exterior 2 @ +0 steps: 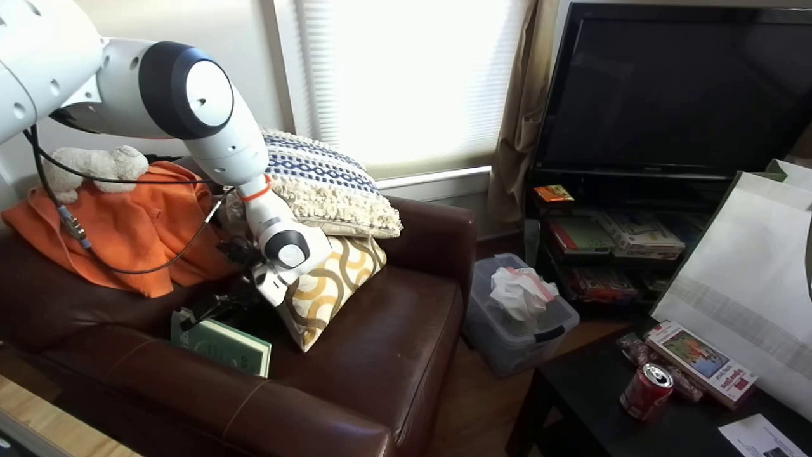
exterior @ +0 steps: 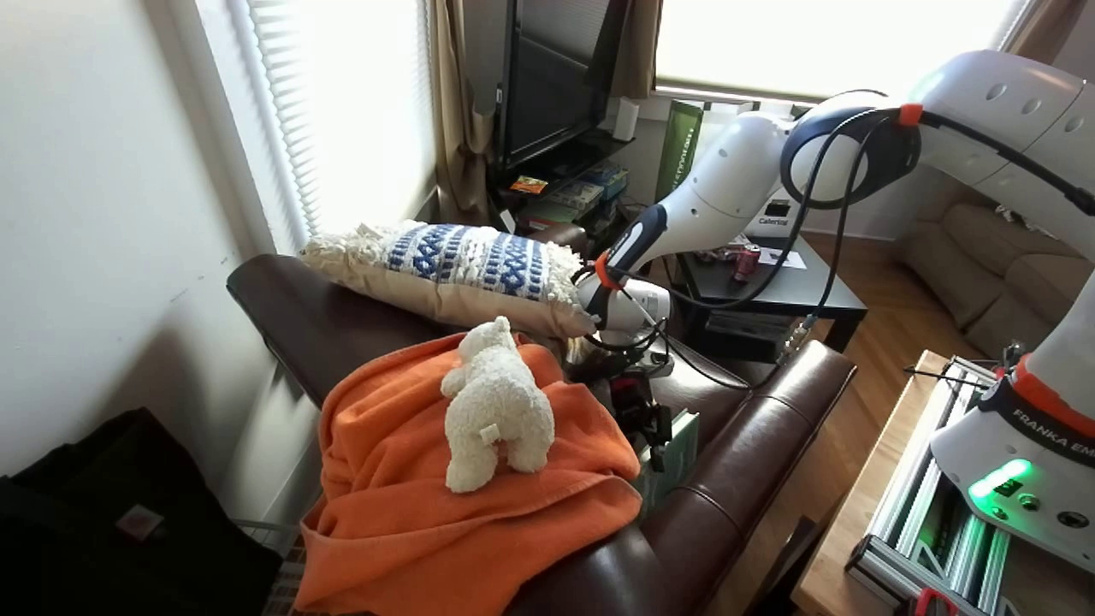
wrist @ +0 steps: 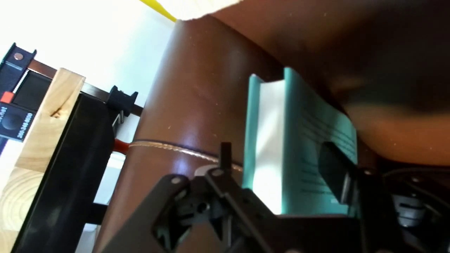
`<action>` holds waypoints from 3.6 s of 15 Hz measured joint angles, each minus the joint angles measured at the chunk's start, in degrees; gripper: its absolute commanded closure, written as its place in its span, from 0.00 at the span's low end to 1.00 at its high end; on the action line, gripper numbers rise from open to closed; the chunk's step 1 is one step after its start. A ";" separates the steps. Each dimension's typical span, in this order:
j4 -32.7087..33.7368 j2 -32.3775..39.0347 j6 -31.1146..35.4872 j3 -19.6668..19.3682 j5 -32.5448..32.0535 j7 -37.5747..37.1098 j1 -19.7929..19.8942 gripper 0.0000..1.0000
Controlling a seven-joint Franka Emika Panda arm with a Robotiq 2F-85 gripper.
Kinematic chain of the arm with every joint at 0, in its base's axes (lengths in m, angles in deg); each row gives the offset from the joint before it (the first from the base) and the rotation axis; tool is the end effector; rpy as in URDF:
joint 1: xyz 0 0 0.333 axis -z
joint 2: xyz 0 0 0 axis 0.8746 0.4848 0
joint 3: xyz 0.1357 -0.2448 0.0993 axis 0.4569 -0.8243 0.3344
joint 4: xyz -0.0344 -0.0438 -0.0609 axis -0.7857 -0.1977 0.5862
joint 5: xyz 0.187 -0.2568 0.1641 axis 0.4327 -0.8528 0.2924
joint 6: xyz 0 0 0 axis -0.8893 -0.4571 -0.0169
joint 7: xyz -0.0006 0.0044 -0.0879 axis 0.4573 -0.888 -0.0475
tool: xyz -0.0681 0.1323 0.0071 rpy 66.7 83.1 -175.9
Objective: Pick up the book and put it on top of the stacked pillows
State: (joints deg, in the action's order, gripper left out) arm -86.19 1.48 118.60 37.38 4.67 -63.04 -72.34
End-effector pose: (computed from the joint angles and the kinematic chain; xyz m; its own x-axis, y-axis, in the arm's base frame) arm 0.4165 0.1669 -0.0934 -0.3246 -0.8047 -0.4970 -0.5805 -0.2454 0.7764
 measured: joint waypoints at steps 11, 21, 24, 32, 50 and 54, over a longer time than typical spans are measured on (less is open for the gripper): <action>-2.81 -4.93 6.23 -0.99 -7.90 -14.36 -3.62 0.24; -5.98 -6.70 7.21 -2.83 -22.04 -23.23 -4.03 0.00; -6.84 -6.70 9.50 -2.98 -24.68 -23.23 -4.04 0.00; -7.20 -6.88 18.33 -4.04 -34.43 -26.23 -7.63 0.10; -15.97 -12.84 31.98 -1.97 -39.31 -23.86 -9.66 0.93; -23.27 -20.04 34.48 -1.77 -39.32 -23.55 -9.91 0.93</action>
State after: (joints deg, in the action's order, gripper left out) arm -109.46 -18.56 153.08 35.61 -34.65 -86.59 -82.25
